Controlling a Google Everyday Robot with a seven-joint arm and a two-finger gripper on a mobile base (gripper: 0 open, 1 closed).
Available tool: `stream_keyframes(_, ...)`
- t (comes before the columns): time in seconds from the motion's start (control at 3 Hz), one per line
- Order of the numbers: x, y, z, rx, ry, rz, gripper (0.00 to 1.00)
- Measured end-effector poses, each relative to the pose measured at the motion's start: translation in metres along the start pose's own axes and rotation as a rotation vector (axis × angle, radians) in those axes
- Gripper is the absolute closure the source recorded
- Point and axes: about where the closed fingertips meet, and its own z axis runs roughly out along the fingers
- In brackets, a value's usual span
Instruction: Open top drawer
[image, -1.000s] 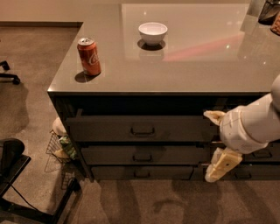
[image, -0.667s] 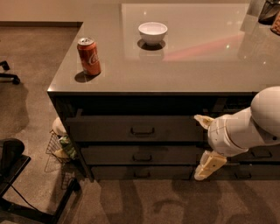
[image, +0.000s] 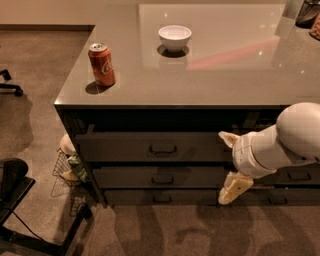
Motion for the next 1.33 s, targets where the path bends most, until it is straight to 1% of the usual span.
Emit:
stream_keyframes(0.33, 0.009, -0.011, 0.026, 0.011, 0.023, 0.003, 0.0)
stream_keyframes(0.67, 0.014, -0.029, 0.044, 0.014, 0.052, -0.031, 0.0)
stream_keyframes(1.0, 0.017, -0.044, 0.059, 0.007, 0.081, -0.065, 0.0)
stream_keyframes(1.33, 0.018, -0.055, 0.078, -0.01, 0.099, -0.094, 0.0)
